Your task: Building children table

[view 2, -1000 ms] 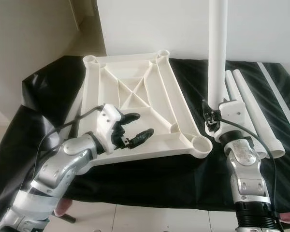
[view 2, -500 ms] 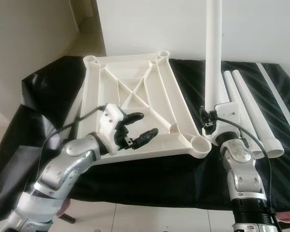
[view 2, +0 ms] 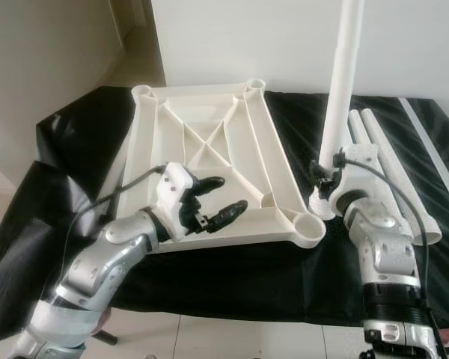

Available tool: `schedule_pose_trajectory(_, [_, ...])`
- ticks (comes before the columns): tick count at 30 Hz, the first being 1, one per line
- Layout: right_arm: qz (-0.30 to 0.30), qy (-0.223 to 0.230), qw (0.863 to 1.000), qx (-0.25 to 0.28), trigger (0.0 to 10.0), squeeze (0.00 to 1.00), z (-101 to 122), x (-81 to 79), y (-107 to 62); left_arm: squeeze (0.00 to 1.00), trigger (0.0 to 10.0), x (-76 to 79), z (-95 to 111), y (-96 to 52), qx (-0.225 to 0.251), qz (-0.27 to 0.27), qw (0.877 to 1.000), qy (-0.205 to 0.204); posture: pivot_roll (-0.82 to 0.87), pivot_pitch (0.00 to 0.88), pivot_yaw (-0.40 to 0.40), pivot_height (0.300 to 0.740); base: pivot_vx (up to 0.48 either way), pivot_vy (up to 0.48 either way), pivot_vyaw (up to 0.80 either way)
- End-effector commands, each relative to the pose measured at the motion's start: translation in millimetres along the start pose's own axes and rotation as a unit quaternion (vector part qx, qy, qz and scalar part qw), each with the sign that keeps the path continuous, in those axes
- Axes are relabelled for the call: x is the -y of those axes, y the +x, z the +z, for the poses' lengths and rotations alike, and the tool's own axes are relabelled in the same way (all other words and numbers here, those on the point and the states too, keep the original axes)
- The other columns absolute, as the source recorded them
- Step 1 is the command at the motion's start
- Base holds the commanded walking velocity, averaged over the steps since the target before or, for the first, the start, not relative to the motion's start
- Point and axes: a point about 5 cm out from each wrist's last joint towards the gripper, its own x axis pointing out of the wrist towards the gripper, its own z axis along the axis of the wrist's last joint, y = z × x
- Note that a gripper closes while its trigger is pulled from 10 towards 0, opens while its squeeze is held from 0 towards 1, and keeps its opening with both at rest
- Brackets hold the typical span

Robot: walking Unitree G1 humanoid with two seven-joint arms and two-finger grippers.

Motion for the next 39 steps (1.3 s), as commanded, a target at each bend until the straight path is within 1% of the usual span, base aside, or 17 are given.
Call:
schedule_pose_trajectory(1, [-0.006, 0.014, 0.999, -0.038, 10.0, 0.0, -2, 9.3, 0.6, 0.0, 10.0, 0.8, 1, -1.9, 0.002, -0.003, 1.0, -0.004, -0.03, 0.045, -0.016, 0.74, 0.0, 0.0, 0.0])
schedule_pose_trajectory(2, [-0.006, 0.014, 0.999, -0.038, 10.0, 0.0, -2, 9.3, 0.6, 0.0, 10.0, 0.8, 1, -1.9, 0.002, -0.003, 1.0, -0.004, -0.03, 0.045, -0.016, 0.74, 0.0, 0.0, 0.0])
schedule_pose_trajectory(4, [-0.019, 0.034, 0.995, -0.096, 10.0, 0.0, 3, 20.5, 2.0, 0.0, 10.0, 1.5, 0, -2.3, 0.002, -0.003, 1.0, -0.006, -0.03, 0.048, -0.024, 0.74, 0.0, 0.0, 0.0])
schedule_pose_trajectory(5, [-0.019, 0.034, 0.995, -0.096, 10.0, 0.0, 3, 20.5, 2.0, 0.0, 10.0, 1.5, 0, -2.3, 0.002, -0.003, 1.0, -0.006, -0.03, 0.048, -0.024, 0.74, 0.0, 0.0, 0.0])
schedule_pose_trajectory(8, [-0.031, 0.02, 0.992, -0.124, 10.0, 0.0, 8, 27.3, 0.2, 0.0, 10.0, 1.2, -1, -3.7, 0.001, -0.002, 1.0, -0.006, -0.03, 0.049, -0.025, 0.74, 0.0, 0.0, 0.0])
schedule_pose_trajectory(11, [-0.018, 0.05, 0.984, -0.171, 10.0, 0.0, 6, 32.1, -4.7, 0.0, 10.0, -0.7, -2, -5.2, 0.001, 0.004, 1.0, -0.011, -0.05, 0.053, -0.03, 0.74, 0.0, 0.0, 0.0])
schedule_pose_trajectory(12, [-0.018, 0.05, 0.984, -0.171, 10.0, 0.0, 6, 32.1, -4.7, 0.0, 10.0, -0.7, -2, -5.2, 0.001, 0.004, 1.0, -0.011, -0.05, 0.053, -0.03, 0.74, 0.0, 0.0, 0.0])
schedule_pose_trajectory(13, [-0.014, 0.067, 0.979, -0.194, 10.0, 0.0, 2, 32.8, -5.8, 0.0, 10.0, 0.2, -2, -4.5, 0.001, 0.003, 1.0, -0.013, -0.05, 0.053, -0.03, 0.74, 0.0, 0.0, 0.0])
schedule_pose_trajectory(14, [-0.014, 0.067, 0.979, -0.194, 10.0, 0.0, 2, 32.8, -5.8, 0.0, 10.0, 0.2, -2, -4.5, 0.001, 0.003, 1.0, -0.013, -0.05, 0.053, -0.03, 0.74, 0.0, 0.0, 0.0])
schedule_pose_trajectory(16, [-0.012, 0.088, 0.971, -0.223, 10.0, 0.0, -2, 33.0, -6.8, 0.0, 10.0, 1.9, -3, -3.2, 0.002, 0.0, 1.0, -0.016, -0.05, 0.055, -0.027, 0.74, 0.0, 0.0, 0.0])
schedule_pose_trajectory(17, [-0.012, 0.088, 0.971, -0.223, 10.0, 0.0, -2, 33.0, -6.8, 0.0, 10.0, 1.9, -3, -3.2, 0.002, 0.0, 1.0, -0.016, -0.05, 0.055, -0.027, 0.74, 0.0, 0.0, 0.0])
schedule_pose_trajectory(18, [-0.015, 0.101, 0.963, -0.249, 10.0, 0.0, -8, 34.6, -7.4, 0.0, 10.0, 2.6, -2, -1.6, 0.004, -0.002, 1.0, -0.018, -0.06, 0.057, -0.025, 0.74, 0.0, 0.0, 0.0])
schedule_pose_trajectory(29, [-0.019, 0.088, 0.96, -0.265, 10.0, 0.0, -13, 38.4, -9.1, 0.0, 10.0, 3.0, -2, -1.7, 0.003, -0.003, 1.0, -0.019, -0.06, 0.063, -0.023, 0.74, 0.0, 0.0, 0.0])
schedule_pose_trajectory(30, [-0.017, 0.087, 0.96, -0.265, 10.0, 0.27, -13, 38.2, -9.3, 0.0, 10.0, 3.0, -2, -1.9, 0.004, -0.002, 1.0, -0.02, -0.05, 0.066, -0.026, 0.74, 0.0, 0.0, 0.0])
schedule_pose_trajectory(31, [-0.014, 0.088, 0.961, -0.264, 10.0, 1.0, -14, 37.9, -8.9, 0.0, 10.0, 2.9, -1, -2.4, 0.005, -0.001, 1.0, -0.022, -0.05, 0.069, -0.025, 0.74, 0.0, 0.0, 0.0])
schedule_pose_trajectory(35, [-0.014, 0.094, 0.96, -0.263, 10.0, 1.0, -14, 37.6, -7.8, 0.0, 10.0, 2.8, 0, -2.9, 0.009, 0.003, 1.0, -0.028, -0.05, 0.072, -0.026, 0.74, 0.0, 0.0, 0.0])
schedule_pose_trajectory(39, [-0.008, 0.077, 0.971, -0.228, 10.0, 1.0, -9, 35.0, -3.0, 0.0, 10.0, 3.3, 4, -2.0, 0.02, 0.005, 0.999, -0.042, -0.04, 0.079, -0.029, 0.74, 0.0, 0.0, 0.0])
